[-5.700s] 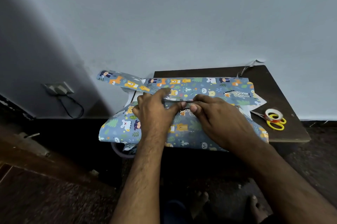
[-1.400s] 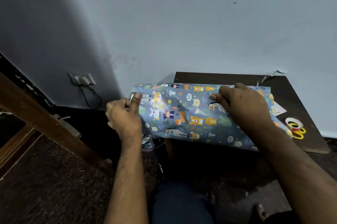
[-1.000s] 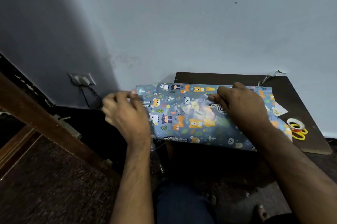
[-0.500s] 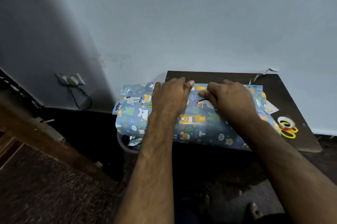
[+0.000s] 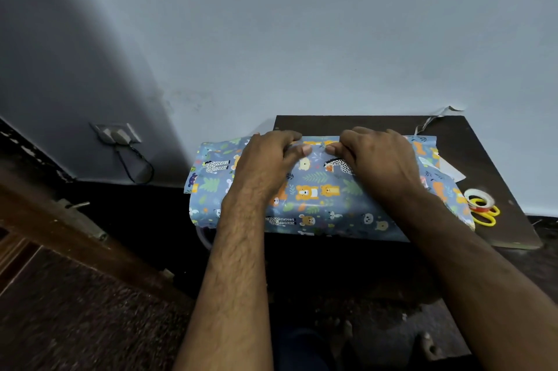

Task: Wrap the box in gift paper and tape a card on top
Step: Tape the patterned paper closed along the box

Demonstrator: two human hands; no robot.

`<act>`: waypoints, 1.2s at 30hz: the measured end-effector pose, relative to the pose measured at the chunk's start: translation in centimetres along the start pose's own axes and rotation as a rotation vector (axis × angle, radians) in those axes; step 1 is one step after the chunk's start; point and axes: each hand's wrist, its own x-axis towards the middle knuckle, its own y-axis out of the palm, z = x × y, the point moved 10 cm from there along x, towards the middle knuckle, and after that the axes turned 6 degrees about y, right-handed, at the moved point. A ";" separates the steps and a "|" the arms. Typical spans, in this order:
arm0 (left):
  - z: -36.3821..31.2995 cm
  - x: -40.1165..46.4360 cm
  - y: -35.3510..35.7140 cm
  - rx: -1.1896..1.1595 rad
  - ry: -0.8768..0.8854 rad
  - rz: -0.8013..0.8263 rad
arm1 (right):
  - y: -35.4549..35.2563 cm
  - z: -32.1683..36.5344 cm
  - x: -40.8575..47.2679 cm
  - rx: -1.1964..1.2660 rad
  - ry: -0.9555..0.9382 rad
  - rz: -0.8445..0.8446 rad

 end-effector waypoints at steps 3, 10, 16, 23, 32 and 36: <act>0.3 0.5 0.1 -0.081 -0.036 0.073 | 0.0 0.1 0.1 -0.031 0.012 0.005; -0.2 2.4 0.1 -0.053 0.005 0.142 | 0.9 -0.4 0.9 -0.055 0.056 0.074; 0.2 2.6 0.8 -0.047 0.001 0.122 | 1.6 -0.6 0.8 -0.057 0.049 0.043; 0.3 2.5 1.3 -0.041 0.044 0.085 | 1.9 -0.4 0.7 -0.093 0.049 0.053; 0.6 1.9 0.7 -0.035 0.044 0.001 | 1.2 -0.8 0.8 -0.028 0.129 0.023; 0.6 2.0 0.8 -0.066 0.047 0.004 | 1.1 -1.0 0.7 -0.009 0.137 0.011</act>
